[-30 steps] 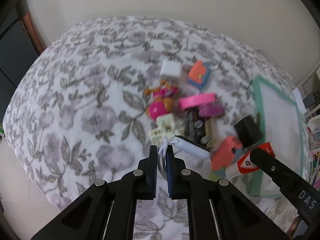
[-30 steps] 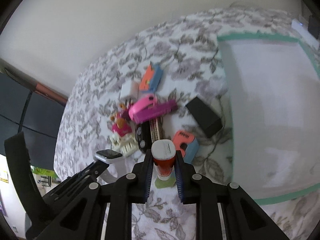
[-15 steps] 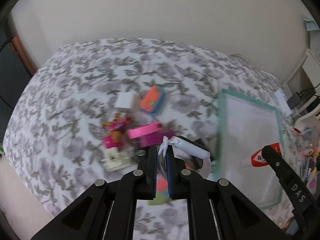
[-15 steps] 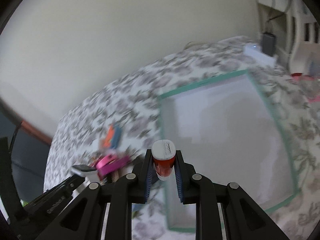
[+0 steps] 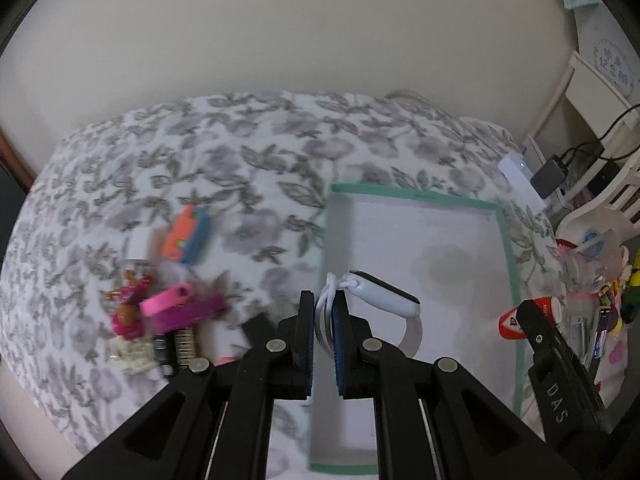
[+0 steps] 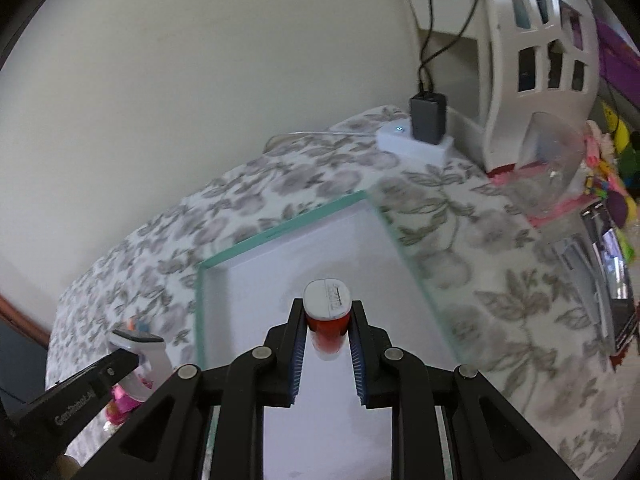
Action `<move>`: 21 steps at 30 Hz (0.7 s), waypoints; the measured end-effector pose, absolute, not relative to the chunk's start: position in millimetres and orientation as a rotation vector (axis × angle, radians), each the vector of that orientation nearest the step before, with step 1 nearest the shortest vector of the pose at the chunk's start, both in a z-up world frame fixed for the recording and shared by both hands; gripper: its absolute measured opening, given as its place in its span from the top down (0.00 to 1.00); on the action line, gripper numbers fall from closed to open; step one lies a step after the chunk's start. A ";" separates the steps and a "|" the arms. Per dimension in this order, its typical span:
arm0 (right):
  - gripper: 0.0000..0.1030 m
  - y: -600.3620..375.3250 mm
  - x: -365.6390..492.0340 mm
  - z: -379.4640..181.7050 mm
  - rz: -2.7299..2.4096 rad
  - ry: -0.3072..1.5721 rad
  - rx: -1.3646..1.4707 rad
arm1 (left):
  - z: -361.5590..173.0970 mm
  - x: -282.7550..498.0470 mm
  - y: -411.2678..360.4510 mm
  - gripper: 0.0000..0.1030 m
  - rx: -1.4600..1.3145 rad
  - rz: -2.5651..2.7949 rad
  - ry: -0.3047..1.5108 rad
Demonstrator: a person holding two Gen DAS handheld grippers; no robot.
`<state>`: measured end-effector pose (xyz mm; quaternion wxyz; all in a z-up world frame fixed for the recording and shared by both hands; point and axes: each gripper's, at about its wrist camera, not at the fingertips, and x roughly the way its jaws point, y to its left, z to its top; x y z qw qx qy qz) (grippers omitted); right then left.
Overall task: Organize rigid objects
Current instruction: 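Carry the glue bottle and watch band over the teal-rimmed tray with both grippers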
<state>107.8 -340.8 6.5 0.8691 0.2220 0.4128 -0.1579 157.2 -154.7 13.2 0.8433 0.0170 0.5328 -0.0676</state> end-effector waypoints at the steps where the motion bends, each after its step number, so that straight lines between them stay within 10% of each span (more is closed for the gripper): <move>1: 0.79 -342.6 107.5 5.2 -0.334 0.865 0.463 | 7.6 158.9 -161.0 0.92 0.039 -0.147 1.133; 21: 0.77 -348.5 110.5 -11.4 -0.367 0.912 0.433 | -49.3 169.6 -180.1 0.90 0.023 -0.134 1.222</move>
